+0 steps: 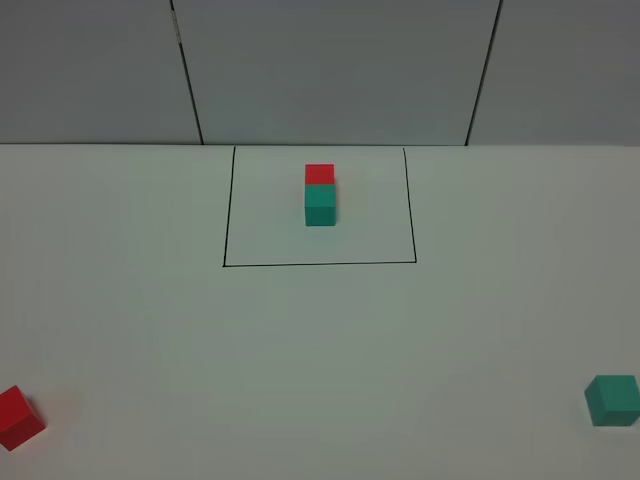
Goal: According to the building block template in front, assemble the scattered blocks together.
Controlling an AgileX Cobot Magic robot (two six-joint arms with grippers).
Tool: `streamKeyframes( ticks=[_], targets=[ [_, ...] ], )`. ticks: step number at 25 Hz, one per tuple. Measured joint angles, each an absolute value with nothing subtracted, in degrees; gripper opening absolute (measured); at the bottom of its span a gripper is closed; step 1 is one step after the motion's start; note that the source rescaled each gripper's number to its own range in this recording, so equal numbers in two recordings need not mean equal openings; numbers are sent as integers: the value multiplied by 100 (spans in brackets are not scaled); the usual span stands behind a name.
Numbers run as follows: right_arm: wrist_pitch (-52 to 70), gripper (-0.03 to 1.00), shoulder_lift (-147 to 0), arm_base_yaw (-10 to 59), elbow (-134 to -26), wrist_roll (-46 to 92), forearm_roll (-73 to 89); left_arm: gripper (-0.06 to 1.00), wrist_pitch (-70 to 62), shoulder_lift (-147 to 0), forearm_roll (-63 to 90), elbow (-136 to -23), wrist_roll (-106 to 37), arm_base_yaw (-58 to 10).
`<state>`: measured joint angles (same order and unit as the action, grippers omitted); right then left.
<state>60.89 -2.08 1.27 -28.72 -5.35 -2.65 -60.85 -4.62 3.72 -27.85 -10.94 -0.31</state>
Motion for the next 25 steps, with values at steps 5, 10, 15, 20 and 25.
streamKeyframes(
  ticks=[5, 10, 15, 20, 25],
  targets=[
    [6089, 39, -208, 127, -2872, -535, -265, 89, -5979, -1059, 372, -3033, -1460, -188],
    [6089, 39, -208, 127, -2872, -535, -265, 89, -5899, -1908, 343, -3177, -1945, -414],
    [6089, 39, -208, 127, -2872, -535, -265, 89, -5742, -2794, 0, -3275, -2378, -637],
    [6089, 39, -208, 127, -2872, -535, -265, 89, -5748, -3702, -987, -3300, -2441, -960],
    [6089, 39, -208, 127, -2872, -535, -265, 89, -5785, -4482, -1975, -3300, -2348, -1340]
  ],
)
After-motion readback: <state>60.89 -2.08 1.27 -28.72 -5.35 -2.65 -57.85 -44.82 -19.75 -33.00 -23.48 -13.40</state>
